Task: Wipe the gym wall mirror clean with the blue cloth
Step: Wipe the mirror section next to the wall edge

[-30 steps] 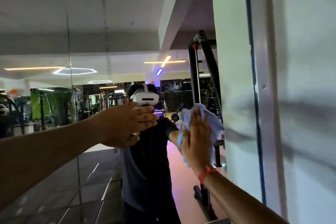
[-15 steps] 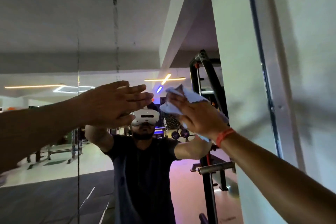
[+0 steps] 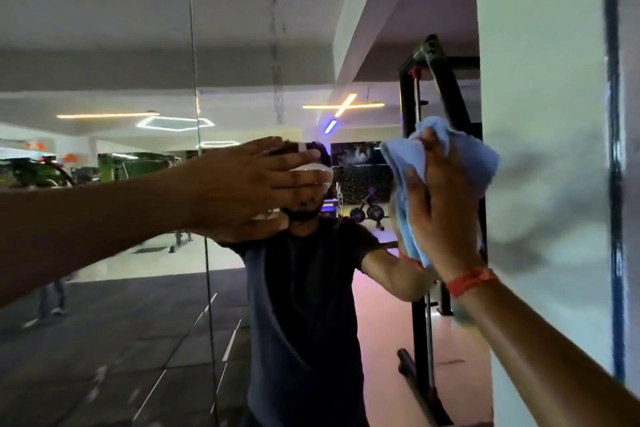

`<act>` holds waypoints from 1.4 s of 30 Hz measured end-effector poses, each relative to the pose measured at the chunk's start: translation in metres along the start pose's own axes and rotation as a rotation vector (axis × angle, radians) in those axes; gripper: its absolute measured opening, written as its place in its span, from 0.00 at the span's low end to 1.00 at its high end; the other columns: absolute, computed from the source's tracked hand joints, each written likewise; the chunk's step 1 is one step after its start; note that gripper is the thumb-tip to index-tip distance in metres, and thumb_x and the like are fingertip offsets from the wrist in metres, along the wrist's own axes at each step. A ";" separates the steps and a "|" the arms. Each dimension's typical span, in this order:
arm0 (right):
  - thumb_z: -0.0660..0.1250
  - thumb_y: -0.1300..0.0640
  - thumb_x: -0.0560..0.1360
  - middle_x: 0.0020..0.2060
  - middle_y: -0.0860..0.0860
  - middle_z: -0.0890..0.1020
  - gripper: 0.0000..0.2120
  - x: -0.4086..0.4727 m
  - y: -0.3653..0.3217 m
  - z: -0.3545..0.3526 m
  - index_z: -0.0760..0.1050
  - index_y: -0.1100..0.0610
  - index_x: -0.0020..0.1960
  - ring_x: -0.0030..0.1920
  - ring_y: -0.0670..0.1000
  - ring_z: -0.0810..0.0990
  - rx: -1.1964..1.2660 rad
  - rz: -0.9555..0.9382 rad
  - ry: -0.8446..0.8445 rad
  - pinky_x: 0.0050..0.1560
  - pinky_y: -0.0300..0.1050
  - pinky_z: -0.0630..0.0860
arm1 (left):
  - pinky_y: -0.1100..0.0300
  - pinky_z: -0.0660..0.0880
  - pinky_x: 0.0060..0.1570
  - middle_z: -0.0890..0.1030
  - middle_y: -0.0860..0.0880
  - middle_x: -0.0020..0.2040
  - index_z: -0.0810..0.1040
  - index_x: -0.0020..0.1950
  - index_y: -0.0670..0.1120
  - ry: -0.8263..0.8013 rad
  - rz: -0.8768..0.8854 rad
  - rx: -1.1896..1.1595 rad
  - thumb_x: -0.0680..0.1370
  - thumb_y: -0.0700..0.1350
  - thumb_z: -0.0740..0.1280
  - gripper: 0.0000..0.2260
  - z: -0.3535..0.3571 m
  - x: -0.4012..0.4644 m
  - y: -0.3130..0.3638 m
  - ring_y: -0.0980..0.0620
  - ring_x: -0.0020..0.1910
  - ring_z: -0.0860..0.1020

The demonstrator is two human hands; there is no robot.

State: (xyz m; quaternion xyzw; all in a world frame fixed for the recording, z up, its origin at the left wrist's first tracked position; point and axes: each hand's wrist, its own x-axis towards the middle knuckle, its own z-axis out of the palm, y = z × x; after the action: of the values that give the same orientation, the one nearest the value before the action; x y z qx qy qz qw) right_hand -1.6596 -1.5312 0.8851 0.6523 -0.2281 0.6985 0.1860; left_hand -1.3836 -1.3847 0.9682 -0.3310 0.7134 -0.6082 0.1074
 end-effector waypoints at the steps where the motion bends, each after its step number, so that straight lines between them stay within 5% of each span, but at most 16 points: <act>1: 0.60 0.55 0.84 0.77 0.58 0.69 0.24 -0.019 -0.021 0.017 0.65 0.61 0.79 0.77 0.59 0.68 0.042 0.145 0.052 0.75 0.58 0.67 | 0.43 0.53 0.78 0.56 0.49 0.84 0.57 0.83 0.50 0.004 0.020 0.003 0.84 0.57 0.54 0.28 0.001 -0.004 0.004 0.45 0.83 0.52; 3: 0.61 0.56 0.84 0.78 0.55 0.67 0.25 -0.074 -0.079 0.044 0.64 0.58 0.80 0.79 0.59 0.64 0.094 0.116 -0.081 0.72 0.63 0.68 | 0.42 0.53 0.78 0.56 0.48 0.84 0.57 0.83 0.49 0.002 0.025 0.009 0.84 0.57 0.52 0.28 0.006 -0.017 0.013 0.43 0.83 0.53; 7: 0.58 0.58 0.81 0.78 0.51 0.68 0.24 -0.148 -0.095 0.039 0.70 0.56 0.77 0.77 0.54 0.69 0.013 -0.465 -0.410 0.71 0.57 0.70 | 0.40 0.56 0.77 0.53 0.49 0.84 0.56 0.84 0.49 -0.008 0.034 0.017 0.85 0.56 0.50 0.28 0.017 -0.049 0.024 0.44 0.83 0.50; 10: 0.59 0.58 0.82 0.76 0.52 0.67 0.23 -0.172 -0.075 0.035 0.68 0.58 0.77 0.76 0.45 0.68 0.012 0.034 -0.116 0.68 0.52 0.74 | 0.39 0.53 0.78 0.50 0.49 0.85 0.52 0.84 0.49 -0.039 0.057 0.052 0.84 0.57 0.50 0.29 0.028 -0.080 0.034 0.45 0.83 0.46; 12: 0.59 0.57 0.84 0.77 0.53 0.66 0.23 -0.209 -0.107 0.056 0.67 0.62 0.77 0.78 0.52 0.66 0.038 0.442 0.103 0.74 0.58 0.69 | 0.38 0.52 0.78 0.49 0.49 0.85 0.50 0.84 0.49 -0.042 0.073 0.067 0.84 0.57 0.50 0.30 0.034 -0.096 0.038 0.45 0.83 0.46; 13: 0.59 0.57 0.84 0.78 0.54 0.65 0.23 -0.232 -0.140 0.070 0.66 0.62 0.78 0.77 0.59 0.67 0.072 0.479 0.057 0.73 0.63 0.69 | 0.38 0.51 0.78 0.49 0.49 0.85 0.50 0.84 0.48 -0.036 0.078 0.074 0.84 0.57 0.50 0.30 0.036 -0.102 0.041 0.45 0.83 0.46; 16: 0.56 0.55 0.84 0.78 0.53 0.67 0.23 -0.286 -0.222 0.093 0.68 0.57 0.78 0.79 0.57 0.65 0.104 -0.036 -0.412 0.75 0.56 0.66 | 0.38 0.51 0.78 0.50 0.49 0.84 0.50 0.84 0.49 -0.021 0.136 0.080 0.84 0.57 0.48 0.29 0.043 -0.112 0.048 0.46 0.83 0.46; 18: 0.53 0.55 0.84 0.79 0.47 0.66 0.22 -0.281 -0.218 0.087 0.70 0.54 0.77 0.77 0.52 0.68 0.069 -0.228 -0.486 0.67 0.50 0.74 | 0.40 0.47 0.79 0.47 0.51 0.84 0.47 0.84 0.51 -0.025 0.195 0.061 0.85 0.58 0.45 0.29 0.048 -0.122 0.047 0.46 0.83 0.43; 21: 0.56 0.58 0.83 0.80 0.45 0.62 0.25 -0.266 -0.186 0.081 0.65 0.52 0.79 0.70 0.62 0.77 0.017 0.019 -0.304 0.60 0.64 0.81 | 0.43 0.42 0.79 0.48 0.53 0.83 0.48 0.84 0.52 -0.014 0.226 0.024 0.84 0.58 0.43 0.28 0.050 -0.139 0.030 0.47 0.83 0.43; 23: 0.60 0.60 0.82 0.80 0.51 0.65 0.25 -0.276 -0.207 0.094 0.63 0.59 0.79 0.73 0.64 0.73 0.052 0.346 -0.049 0.68 0.68 0.73 | 0.44 0.42 0.79 0.50 0.54 0.83 0.50 0.84 0.52 -0.012 0.238 0.011 0.84 0.57 0.44 0.28 0.053 -0.149 0.020 0.47 0.83 0.45; 24: 0.60 0.59 0.83 0.78 0.55 0.67 0.25 -0.286 -0.234 0.109 0.64 0.62 0.79 0.76 0.59 0.69 0.066 0.431 0.000 0.74 0.61 0.68 | 0.44 0.43 0.79 0.50 0.54 0.84 0.51 0.84 0.52 -0.007 0.247 0.012 0.84 0.57 0.44 0.28 0.054 -0.152 0.017 0.47 0.83 0.45; 27: 0.61 0.57 0.81 0.78 0.54 0.66 0.25 -0.303 -0.306 0.136 0.67 0.60 0.78 0.81 0.53 0.60 0.094 0.242 -0.280 0.79 0.48 0.58 | 0.41 0.46 0.80 0.50 0.53 0.84 0.50 0.84 0.52 -0.027 0.266 -0.007 0.83 0.58 0.41 0.28 0.052 -0.159 0.016 0.47 0.83 0.44; 30: 0.59 0.61 0.79 0.77 0.49 0.67 0.25 -0.299 -0.268 0.119 0.69 0.56 0.76 0.81 0.51 0.58 -0.004 -0.048 -0.391 0.78 0.46 0.59 | 0.41 0.46 0.79 0.49 0.53 0.84 0.50 0.84 0.52 -0.048 0.289 -0.029 0.82 0.59 0.39 0.30 0.053 -0.170 0.022 0.48 0.83 0.43; 35: 0.60 0.62 0.82 0.76 0.55 0.69 0.23 -0.322 -0.321 0.143 0.69 0.63 0.76 0.79 0.58 0.64 0.054 0.500 -0.106 0.78 0.58 0.62 | 0.41 0.44 0.78 0.52 0.51 0.84 0.52 0.84 0.51 -0.004 0.274 -0.002 0.83 0.59 0.44 0.29 0.063 -0.185 0.027 0.46 0.83 0.46; 39: 0.57 0.60 0.84 0.74 0.49 0.74 0.20 -0.320 -0.349 0.155 0.71 0.54 0.75 0.77 0.50 0.65 0.188 -0.152 -0.544 0.77 0.44 0.62 | 0.42 0.40 0.78 0.51 0.52 0.84 0.50 0.84 0.52 -0.003 0.311 -0.022 0.83 0.59 0.42 0.29 0.063 -0.182 0.021 0.46 0.83 0.44; 42: 0.53 0.61 0.85 0.74 0.50 0.72 0.19 -0.287 -0.299 0.142 0.73 0.56 0.74 0.77 0.49 0.64 0.075 -0.009 -0.378 0.78 0.38 0.56 | 0.46 0.40 0.78 0.52 0.52 0.84 0.53 0.84 0.52 -0.002 0.354 -0.028 0.83 0.58 0.44 0.29 0.063 -0.183 0.008 0.48 0.83 0.45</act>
State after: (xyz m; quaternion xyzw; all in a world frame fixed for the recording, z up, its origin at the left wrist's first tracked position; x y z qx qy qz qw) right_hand -1.3524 -1.3529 0.6287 0.7793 -0.2298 0.5708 0.1184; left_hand -1.2124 -1.3244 0.9002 -0.2022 0.7690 -0.5692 0.2090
